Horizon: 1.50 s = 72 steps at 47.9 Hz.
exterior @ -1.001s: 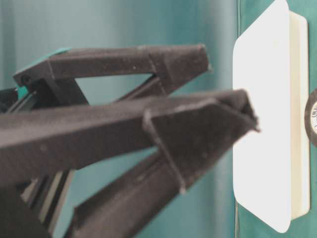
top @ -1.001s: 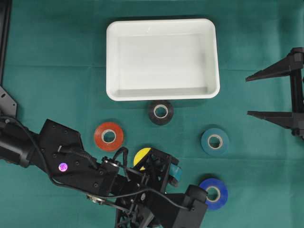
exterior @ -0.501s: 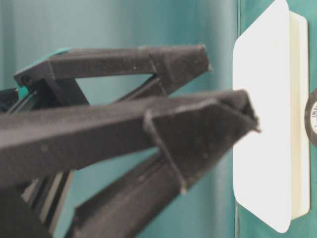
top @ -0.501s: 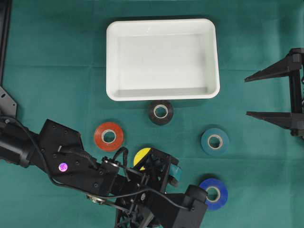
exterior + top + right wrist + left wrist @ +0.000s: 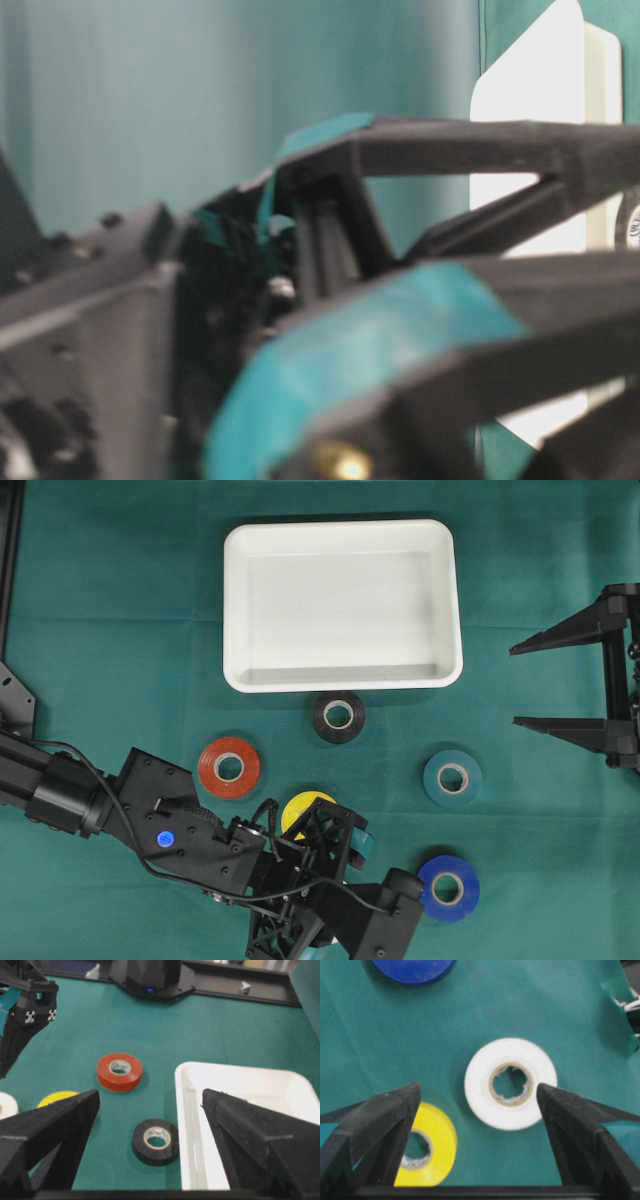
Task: Pick up the tape from a random location and place it into the white case.
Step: 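Lower the left gripper into the white roll's hole and close it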
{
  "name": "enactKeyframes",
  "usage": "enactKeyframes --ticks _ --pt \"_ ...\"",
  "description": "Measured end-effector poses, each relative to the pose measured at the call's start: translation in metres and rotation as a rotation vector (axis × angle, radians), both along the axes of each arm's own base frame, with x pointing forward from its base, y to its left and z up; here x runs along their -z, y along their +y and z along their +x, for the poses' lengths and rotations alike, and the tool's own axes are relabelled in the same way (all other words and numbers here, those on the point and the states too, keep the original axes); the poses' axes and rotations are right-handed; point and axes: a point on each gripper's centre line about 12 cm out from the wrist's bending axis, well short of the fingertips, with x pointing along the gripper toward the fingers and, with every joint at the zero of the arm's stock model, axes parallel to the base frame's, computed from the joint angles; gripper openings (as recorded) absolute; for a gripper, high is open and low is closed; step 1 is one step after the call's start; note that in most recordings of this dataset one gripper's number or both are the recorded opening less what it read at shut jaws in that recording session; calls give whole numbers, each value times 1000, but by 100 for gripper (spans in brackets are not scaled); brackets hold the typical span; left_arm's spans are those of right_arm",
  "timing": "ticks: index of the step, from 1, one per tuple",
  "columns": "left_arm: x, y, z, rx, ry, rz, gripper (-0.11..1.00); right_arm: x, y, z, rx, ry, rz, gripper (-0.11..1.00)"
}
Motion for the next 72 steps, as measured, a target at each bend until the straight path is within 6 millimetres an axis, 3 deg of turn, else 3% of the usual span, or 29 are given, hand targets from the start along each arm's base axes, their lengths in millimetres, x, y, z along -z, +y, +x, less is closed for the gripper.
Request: enactKeyframes --ticks 18,37,49,62,67,72 --pt "41 0 -1 20 -12 7 100 4 0 3 2 17 0 92" --pt "70 5 6 46 15 41 100 5 0 4 -1 25 -9 92" --pt "104 10 6 60 79 75 100 9 0 6 -2 41 -9 92" --pt "110 9 7 66 72 76 99 14 0 9 -1 61 -9 92" --pt "110 10 7 64 73 75 88 14 0 9 -1 63 -9 92" --pt "109 9 7 64 73 74 61 14 0 9 -1 63 -9 92"
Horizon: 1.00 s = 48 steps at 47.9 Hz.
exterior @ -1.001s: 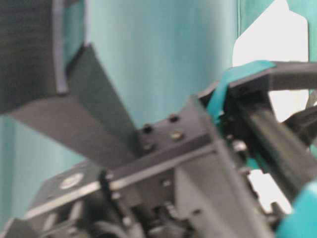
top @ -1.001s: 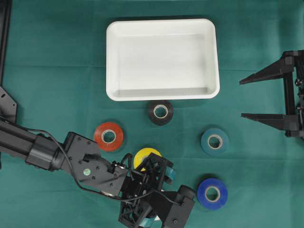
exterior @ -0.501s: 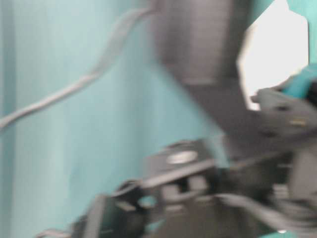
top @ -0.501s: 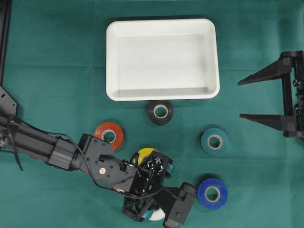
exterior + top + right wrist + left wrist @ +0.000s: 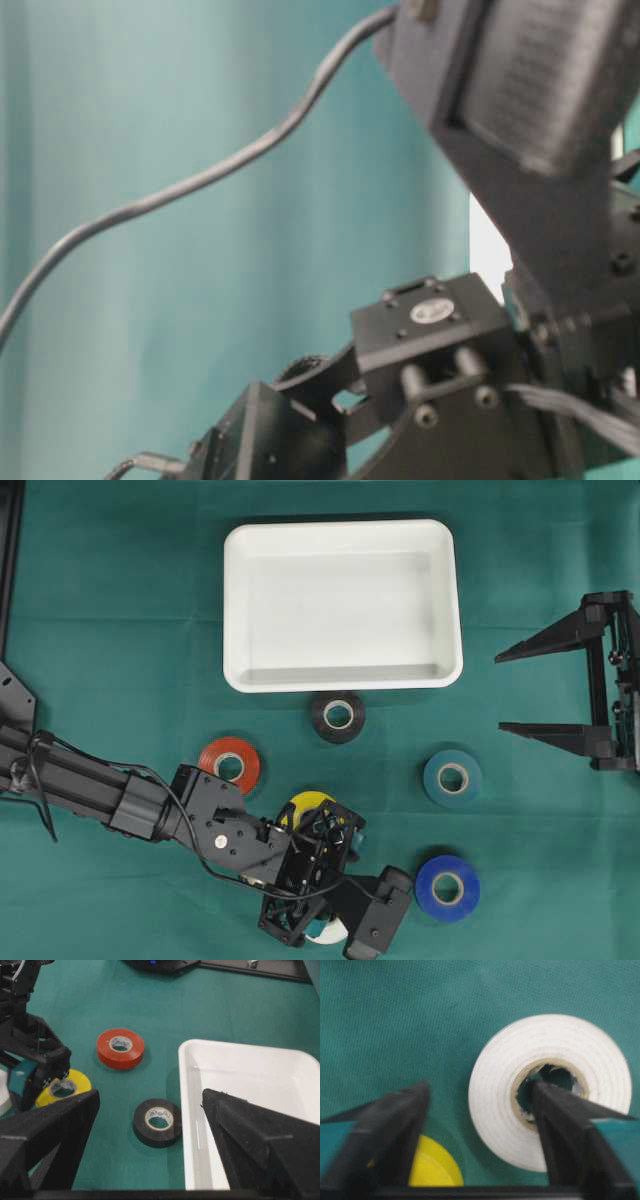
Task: Pick up the tape from a random location and place it into the white case.
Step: 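Lower the left gripper into the white roll's hole and close it, then lift the white tape roll with the left gripper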
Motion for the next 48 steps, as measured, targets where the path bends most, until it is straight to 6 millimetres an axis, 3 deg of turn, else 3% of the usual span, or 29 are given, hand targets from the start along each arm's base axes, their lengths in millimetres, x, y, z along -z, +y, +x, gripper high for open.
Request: enactKeyframes --ticks 5,7,34,41,48 --pt "0 -1 -1 3 1 1 30 0 0 0 0 0 0 92" --pt "0 -1 -1 4 3 2 24 0 0 0 0 0 0 92" --pt "-6 -3 -3 7 30 10 24 1 0 0 0 2 1 92" --pt "-32 -4 -5 10 25 9 24 -1 0 -1 -2 -5 0 92" --pt "-74 -9 -5 19 -39 -13 24 -2 0 -1 0 -9 0 92"
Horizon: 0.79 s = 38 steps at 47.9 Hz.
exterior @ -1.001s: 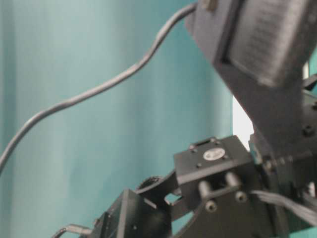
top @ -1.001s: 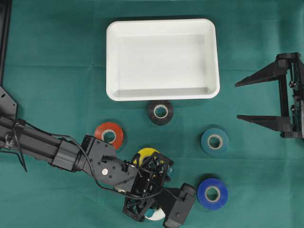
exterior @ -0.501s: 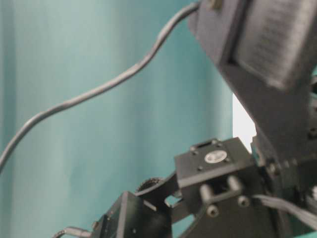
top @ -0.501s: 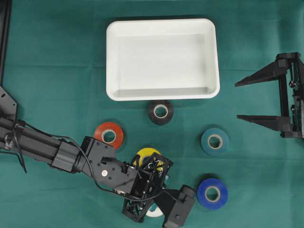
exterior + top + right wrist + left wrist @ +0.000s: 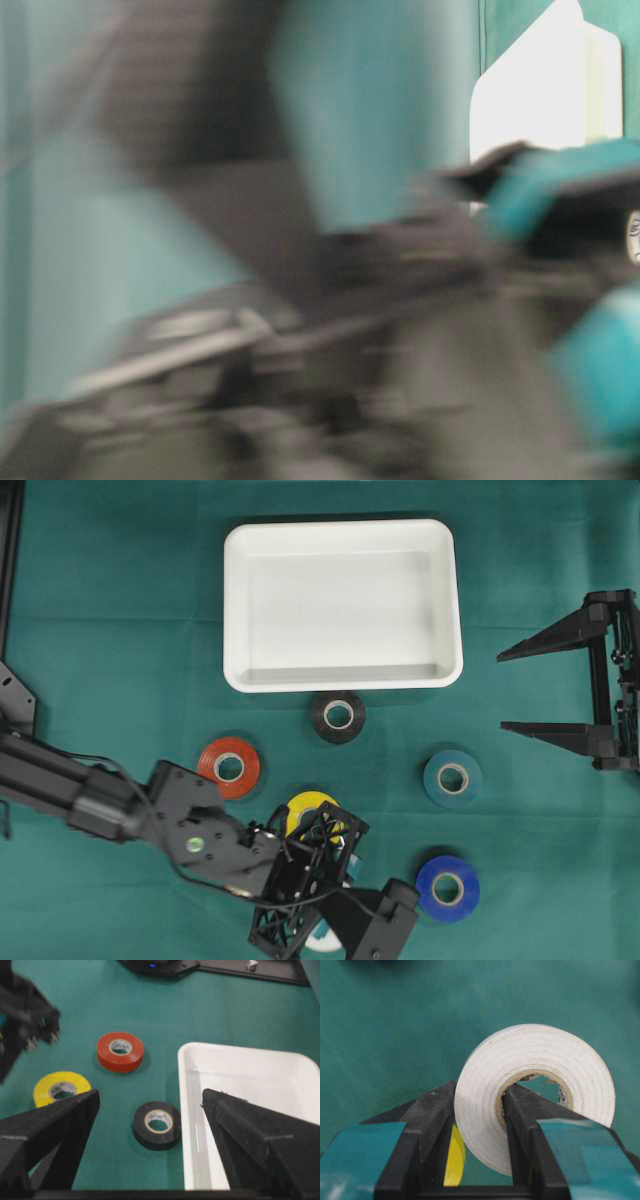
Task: Pick up the tape from a random location and place it into the white case.
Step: 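Lift the white tape roll with the left gripper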
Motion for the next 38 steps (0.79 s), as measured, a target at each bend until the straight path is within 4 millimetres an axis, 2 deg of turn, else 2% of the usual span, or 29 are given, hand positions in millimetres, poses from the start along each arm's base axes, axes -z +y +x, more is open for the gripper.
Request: enactKeyframes --ticks 10,17,25,38 --pt "-56 -5 -9 16 -90 -35 24 0 0 -1 0 -2 0 92" --pt "-81 -5 -17 22 -101 -41 24 -1 0 0 0 -3 0 92" --pt "-103 -4 -23 25 -96 -38 24 -1 0 0 0 -2 0 92" --pt "-127 0 -33 24 -97 -38 24 1 0 -1 1 9 1 92"
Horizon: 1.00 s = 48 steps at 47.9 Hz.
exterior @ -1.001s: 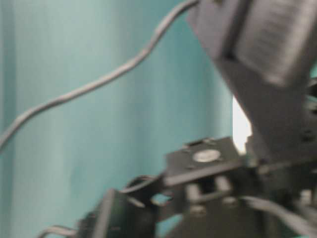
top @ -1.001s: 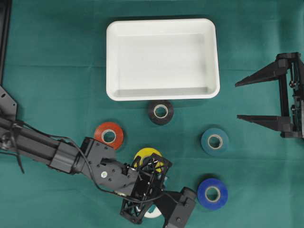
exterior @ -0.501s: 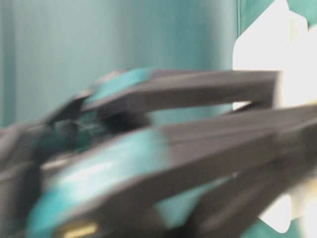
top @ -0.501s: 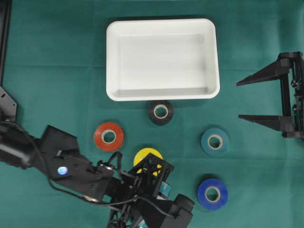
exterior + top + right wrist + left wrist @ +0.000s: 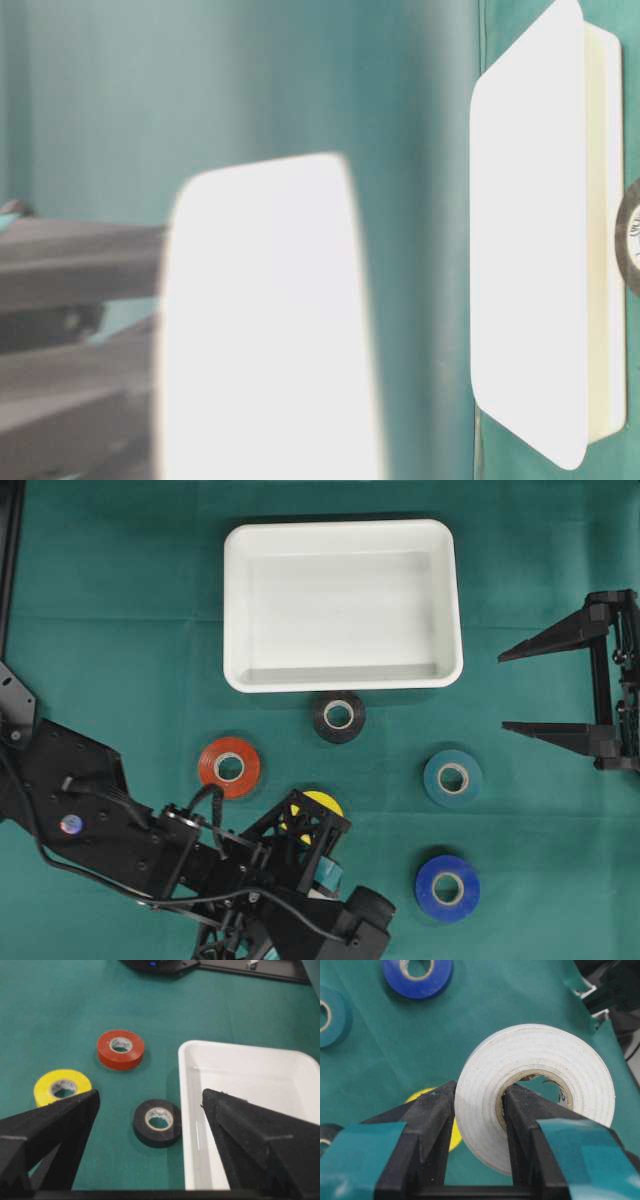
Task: Pick up the tape from a random location and place it into the white case.
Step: 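Lift the white tape roll with the left gripper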
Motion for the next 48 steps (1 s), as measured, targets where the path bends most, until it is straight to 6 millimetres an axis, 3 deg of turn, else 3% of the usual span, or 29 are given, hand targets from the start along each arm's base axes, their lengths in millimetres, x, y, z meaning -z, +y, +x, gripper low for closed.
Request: enactKeyframes --ticks 6,48 --pt "-7 1 -2 1 -13 -4 24 0 0 0 -2 2 -1 92" --pt "-7 1 -3 1 -9 -3 24 1 0 0 0 5 -1 92"
